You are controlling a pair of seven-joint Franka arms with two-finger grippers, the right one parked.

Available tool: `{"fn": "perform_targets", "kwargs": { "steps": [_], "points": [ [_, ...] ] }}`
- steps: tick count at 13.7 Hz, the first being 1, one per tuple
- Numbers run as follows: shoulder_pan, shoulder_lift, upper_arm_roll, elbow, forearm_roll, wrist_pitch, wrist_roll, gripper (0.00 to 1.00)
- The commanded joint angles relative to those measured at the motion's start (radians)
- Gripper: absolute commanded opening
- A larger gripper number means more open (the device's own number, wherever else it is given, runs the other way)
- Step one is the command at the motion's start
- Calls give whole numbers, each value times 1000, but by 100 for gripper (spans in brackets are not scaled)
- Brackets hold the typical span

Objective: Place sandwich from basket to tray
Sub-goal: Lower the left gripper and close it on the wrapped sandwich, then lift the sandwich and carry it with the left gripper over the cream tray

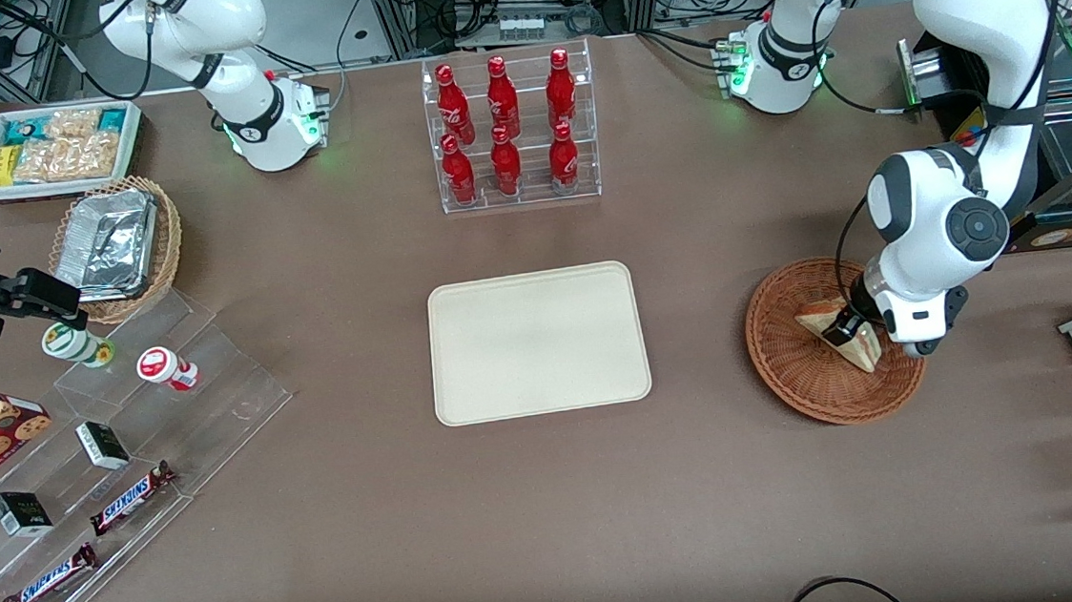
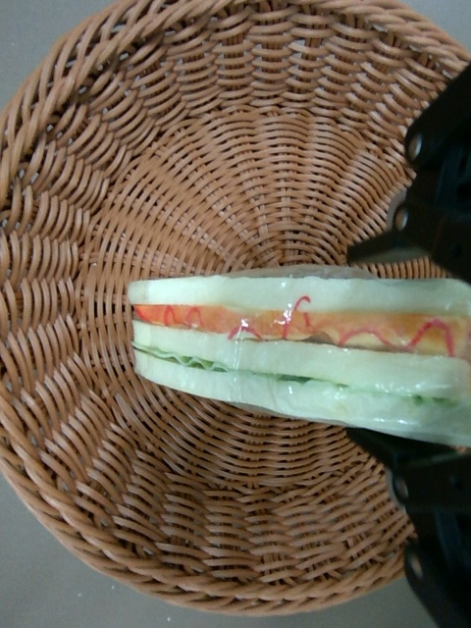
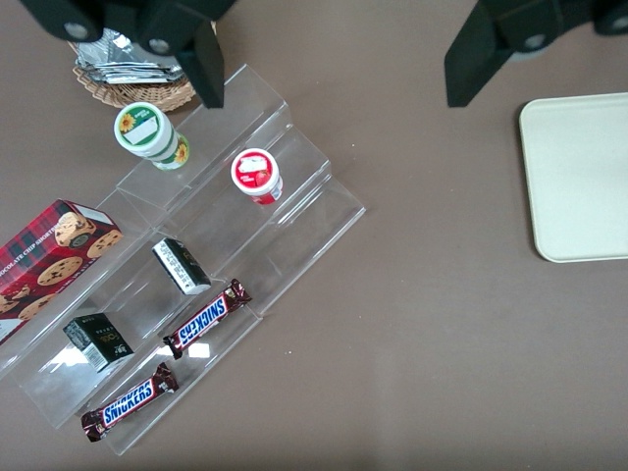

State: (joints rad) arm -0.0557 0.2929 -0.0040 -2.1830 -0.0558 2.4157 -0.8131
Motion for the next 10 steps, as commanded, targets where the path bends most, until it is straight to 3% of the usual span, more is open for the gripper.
{"fn": "perform_targets", "kwargs": {
  "steps": [1, 6, 10],
  "points": [
    [0, -56, 1, 8, -9, -85, 5, 0],
    [-24, -63, -5, 178, 2, -300, 8, 0],
    [-162, -35, -5, 273, 10, -310, 9, 0]
  ]
}}
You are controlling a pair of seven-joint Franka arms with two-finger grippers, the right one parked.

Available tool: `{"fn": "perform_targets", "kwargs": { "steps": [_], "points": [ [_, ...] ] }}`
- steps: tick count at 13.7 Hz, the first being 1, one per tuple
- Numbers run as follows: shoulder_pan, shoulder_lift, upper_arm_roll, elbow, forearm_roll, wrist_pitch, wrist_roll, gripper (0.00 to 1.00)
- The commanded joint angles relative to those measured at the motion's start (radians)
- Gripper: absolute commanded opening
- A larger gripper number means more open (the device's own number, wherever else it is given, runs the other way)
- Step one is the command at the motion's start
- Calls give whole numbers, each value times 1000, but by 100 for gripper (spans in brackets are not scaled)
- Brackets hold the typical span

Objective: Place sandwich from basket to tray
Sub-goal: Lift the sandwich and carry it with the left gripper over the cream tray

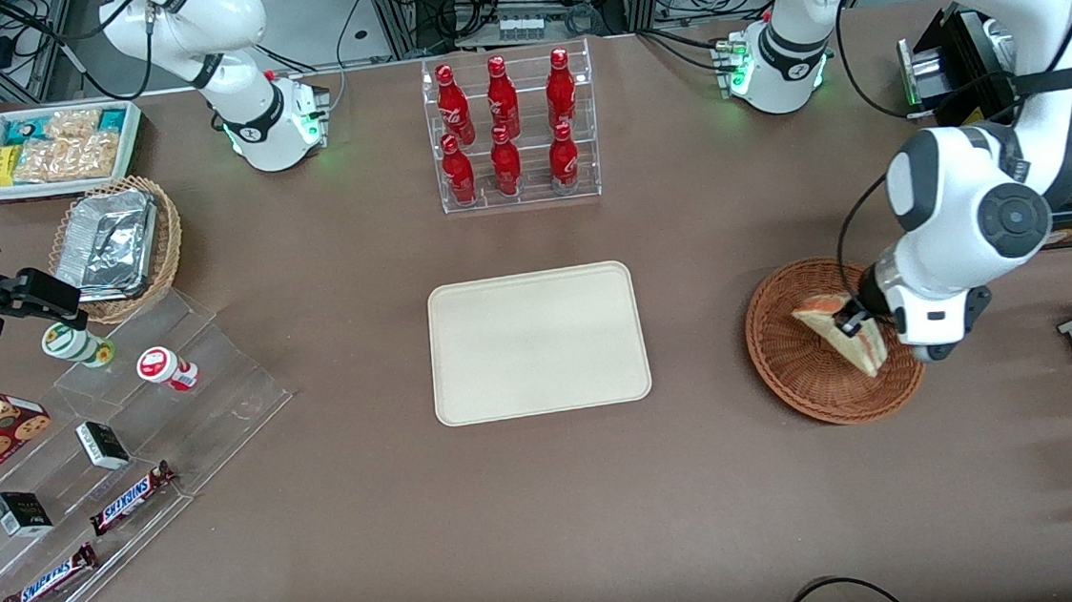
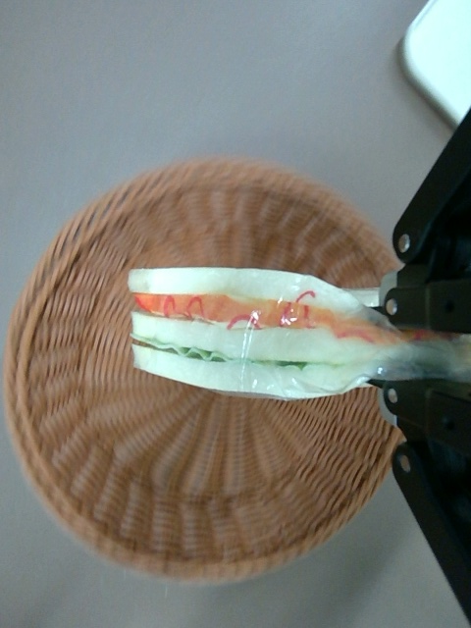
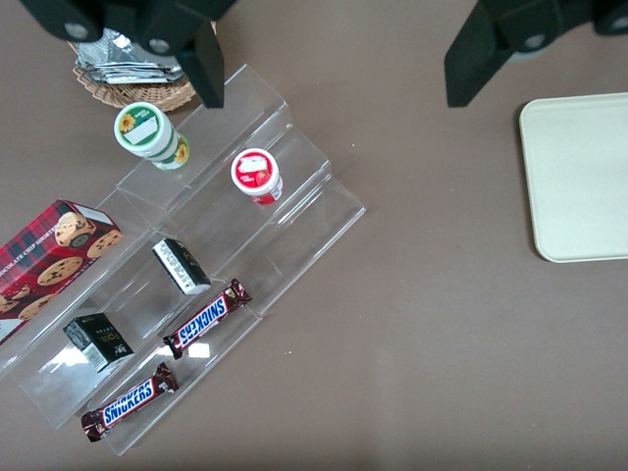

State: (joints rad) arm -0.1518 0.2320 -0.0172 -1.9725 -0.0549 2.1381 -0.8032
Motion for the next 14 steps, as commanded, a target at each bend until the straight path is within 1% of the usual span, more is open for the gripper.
{"fn": "perform_targets", "kwargs": {
  "steps": [1, 3, 6, 8, 11, 12, 14],
  "points": [
    [-98, 29, 8, 79, 9, -44, -1, 0],
    [-171, 50, 8, 110, 6, -52, -4, 0],
    [-302, 114, 8, 191, 4, -61, -8, 0],
    [-376, 193, 8, 285, -3, -95, -7, 0],
    [-475, 355, 0, 505, -6, -199, -8, 0],
    [-506, 398, 0, 556, -8, -214, -8, 0],
    [-561, 443, 0, 587, -10, -210, -14, 0]
  ]
}}
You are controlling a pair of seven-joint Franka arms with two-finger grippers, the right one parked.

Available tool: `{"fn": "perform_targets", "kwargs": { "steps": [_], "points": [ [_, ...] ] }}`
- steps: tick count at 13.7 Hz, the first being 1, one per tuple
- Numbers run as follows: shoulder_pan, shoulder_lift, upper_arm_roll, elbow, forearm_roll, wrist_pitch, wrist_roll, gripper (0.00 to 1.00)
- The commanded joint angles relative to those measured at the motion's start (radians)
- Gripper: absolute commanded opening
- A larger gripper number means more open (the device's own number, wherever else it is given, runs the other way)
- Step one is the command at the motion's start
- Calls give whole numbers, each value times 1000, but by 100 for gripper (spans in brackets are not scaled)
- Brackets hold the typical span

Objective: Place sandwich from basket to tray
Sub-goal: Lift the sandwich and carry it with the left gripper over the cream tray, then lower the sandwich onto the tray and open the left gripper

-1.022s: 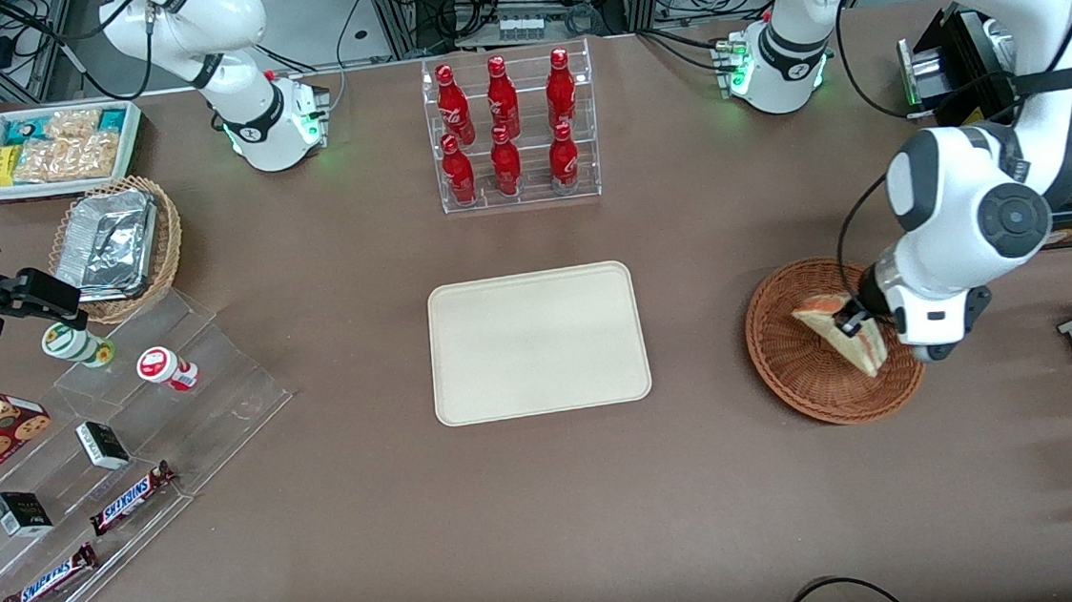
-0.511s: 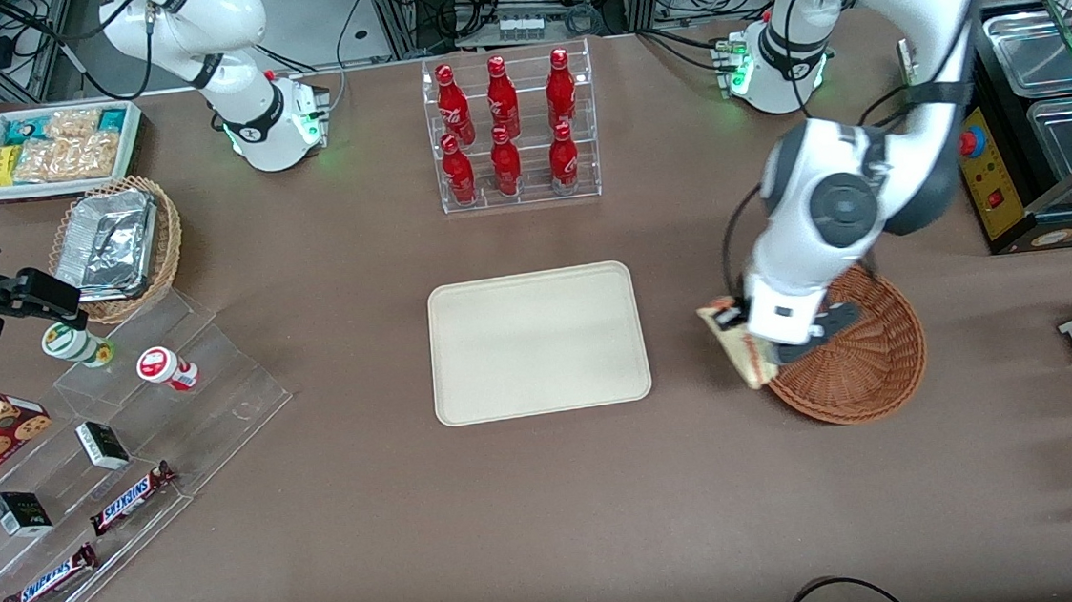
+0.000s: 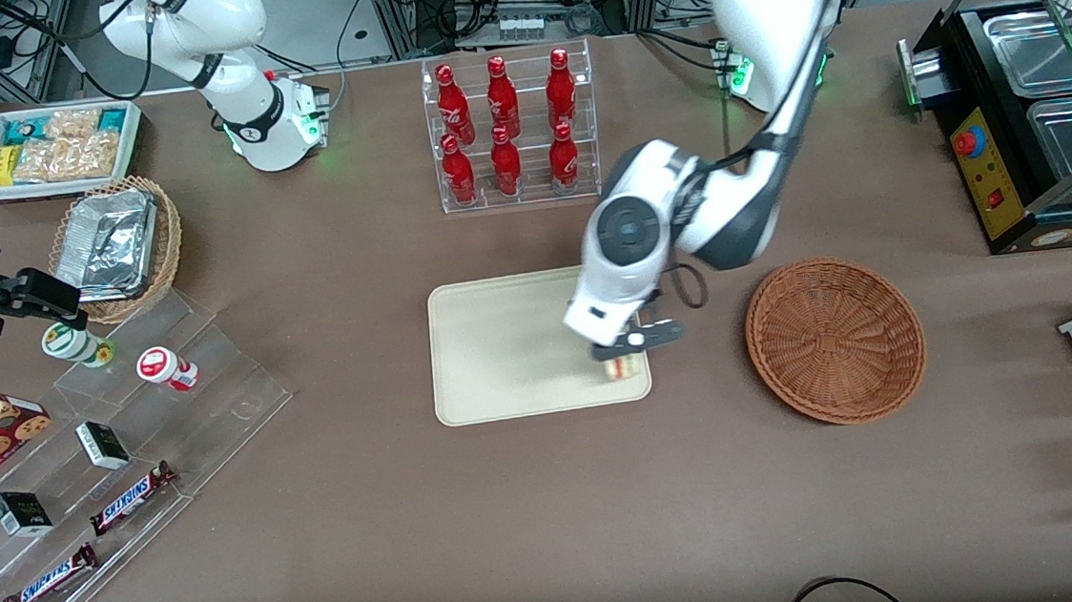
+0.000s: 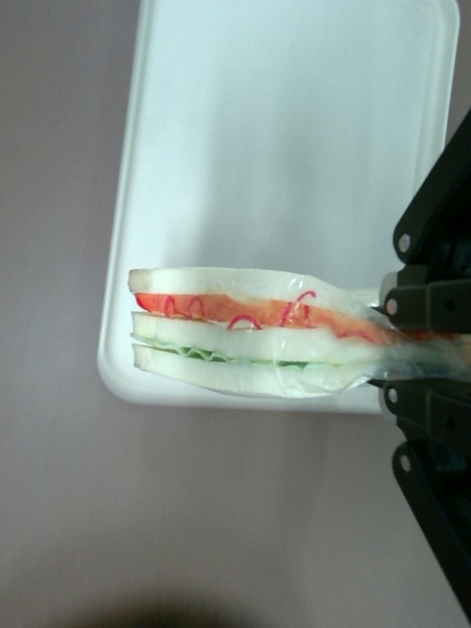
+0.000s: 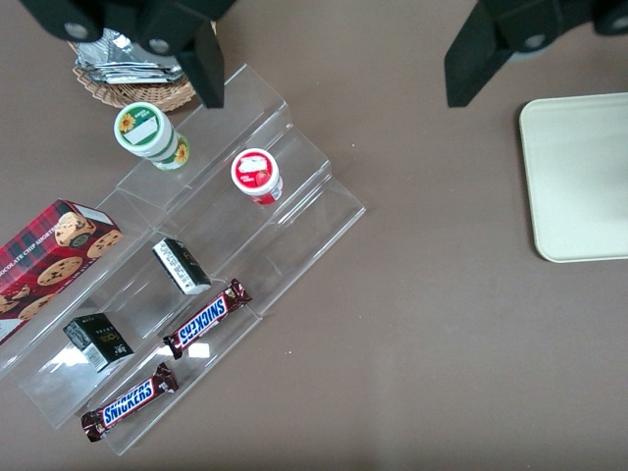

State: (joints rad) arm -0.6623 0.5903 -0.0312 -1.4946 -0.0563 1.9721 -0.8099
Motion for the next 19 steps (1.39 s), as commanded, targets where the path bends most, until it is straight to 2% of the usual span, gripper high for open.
{"fn": "perform_targets", "kwargs": {
  "steps": [1, 3, 6, 15, 19],
  "points": [
    [-69, 88, 14, 109, -8, -39, -3, 0],
    [-72, 118, -25, 152, -39, -42, -11, 0],
    [-80, 206, -33, 229, -37, -47, -12, 0],
    [-71, 218, -29, 220, -42, -19, -18, 0],
    [-71, 218, -29, 200, -42, 23, -75, 0]
  ]
}}
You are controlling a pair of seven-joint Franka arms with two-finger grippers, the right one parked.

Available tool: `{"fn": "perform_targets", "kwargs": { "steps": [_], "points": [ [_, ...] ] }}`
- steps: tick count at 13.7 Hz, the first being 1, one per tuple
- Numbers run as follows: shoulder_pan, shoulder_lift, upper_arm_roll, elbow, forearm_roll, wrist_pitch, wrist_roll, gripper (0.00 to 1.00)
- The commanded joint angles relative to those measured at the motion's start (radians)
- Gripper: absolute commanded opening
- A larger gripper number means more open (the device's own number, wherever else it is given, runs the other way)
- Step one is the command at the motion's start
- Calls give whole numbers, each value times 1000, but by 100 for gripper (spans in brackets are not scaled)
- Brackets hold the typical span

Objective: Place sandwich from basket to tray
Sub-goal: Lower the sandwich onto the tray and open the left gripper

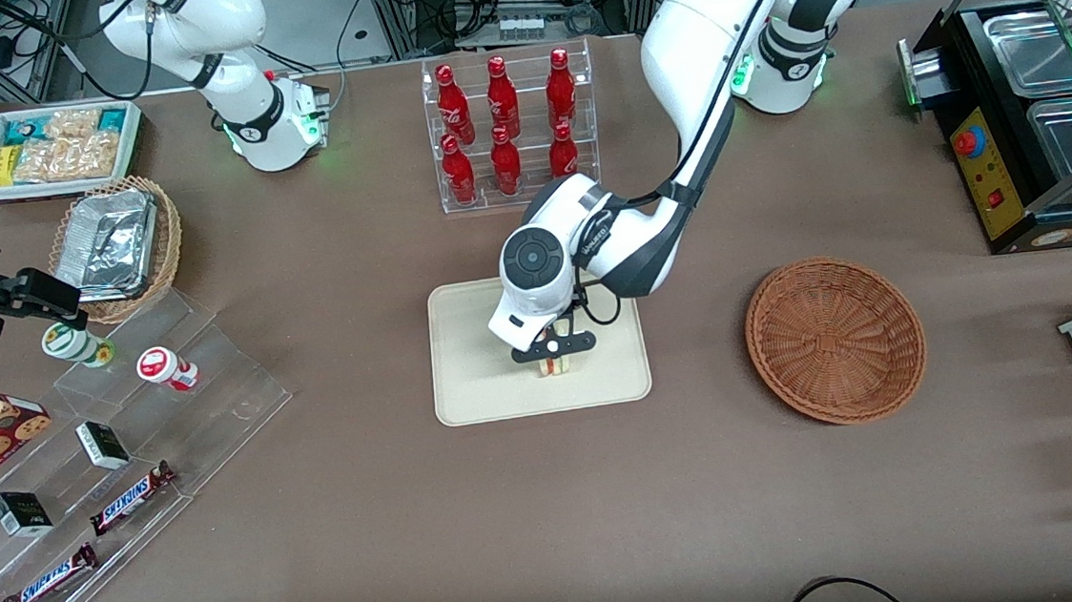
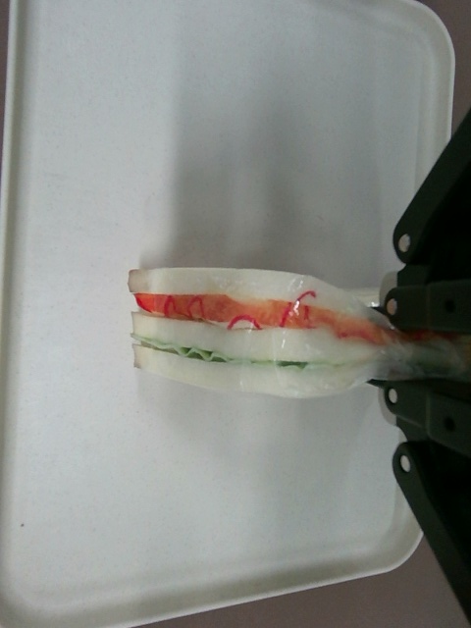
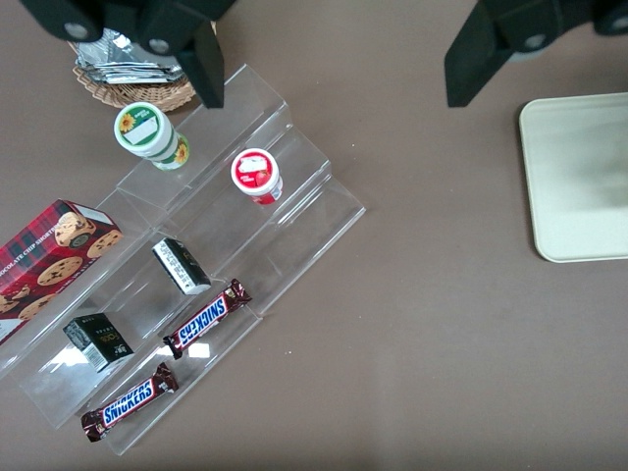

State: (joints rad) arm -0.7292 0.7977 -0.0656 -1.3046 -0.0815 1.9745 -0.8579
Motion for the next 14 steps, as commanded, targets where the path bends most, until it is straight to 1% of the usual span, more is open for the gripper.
{"fn": "perform_targets", "kwargs": {
  "steps": [1, 5, 6, 7, 8, 9, 14],
  "points": [
    [-4, 11, 6, 10, -17, 27, -36, 0],
    [-4, 21, 6, -13, -17, 73, -43, 0],
    [-4, 26, 6, -13, -18, 76, -44, 13],
    [-4, 32, 6, -13, -18, 76, -44, 38],
    [-4, 38, 6, -13, -18, 76, -44, 82],
    [-4, 38, 6, -13, -18, 76, -44, 100],
    [-6, 11, 7, 4, -15, 61, -44, 100]
  ]
}}
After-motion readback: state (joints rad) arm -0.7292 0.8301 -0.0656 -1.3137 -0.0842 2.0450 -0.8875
